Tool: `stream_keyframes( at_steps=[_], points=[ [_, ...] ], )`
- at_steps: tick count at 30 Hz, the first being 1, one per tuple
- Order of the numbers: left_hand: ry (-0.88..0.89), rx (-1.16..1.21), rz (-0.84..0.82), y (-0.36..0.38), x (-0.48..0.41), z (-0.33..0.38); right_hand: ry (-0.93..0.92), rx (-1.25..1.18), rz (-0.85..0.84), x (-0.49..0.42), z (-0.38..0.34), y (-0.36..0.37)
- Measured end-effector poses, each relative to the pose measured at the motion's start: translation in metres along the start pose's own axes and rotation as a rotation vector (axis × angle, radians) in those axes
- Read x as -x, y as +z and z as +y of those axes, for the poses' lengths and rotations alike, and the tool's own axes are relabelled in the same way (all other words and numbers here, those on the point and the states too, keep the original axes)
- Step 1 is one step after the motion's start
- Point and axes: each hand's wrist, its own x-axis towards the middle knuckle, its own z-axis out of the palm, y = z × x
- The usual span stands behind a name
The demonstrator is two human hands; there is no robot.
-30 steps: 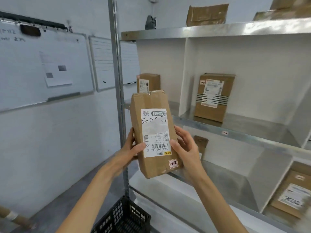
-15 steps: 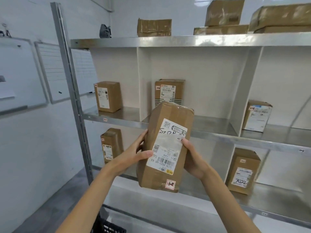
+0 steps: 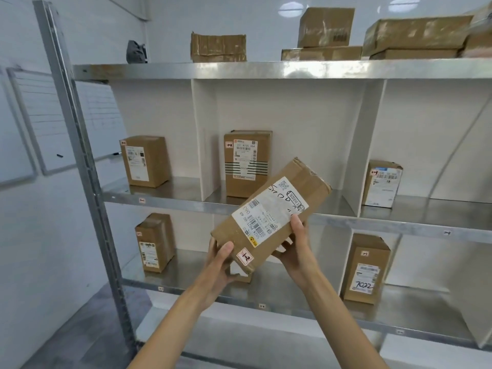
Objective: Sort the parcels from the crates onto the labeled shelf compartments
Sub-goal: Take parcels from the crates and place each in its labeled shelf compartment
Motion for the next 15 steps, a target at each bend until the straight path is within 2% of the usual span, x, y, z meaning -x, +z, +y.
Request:
stream_keyframes(
  at_steps=[3,8,12,15],
  points=[
    [0.053,0.083,0.022,-0.002,-0.002,0.003,-0.008,0.024,0.004,0.001,-0.002,0.002],
    [0.099,0.053,0.03,-0.016,-0.001,0.012,-0.14,0.221,0.107,-0.007,-0.052,-0.012],
    [0.124,-0.03,-0.018,-0.023,-0.005,0.028,-0.193,0.391,0.076,-0.008,-0.072,-0.023],
    [0.138,-0.032,-0.013,-0.019,-0.01,0.039,-0.205,0.418,0.089,-0.002,-0.069,-0.027]
  ],
)
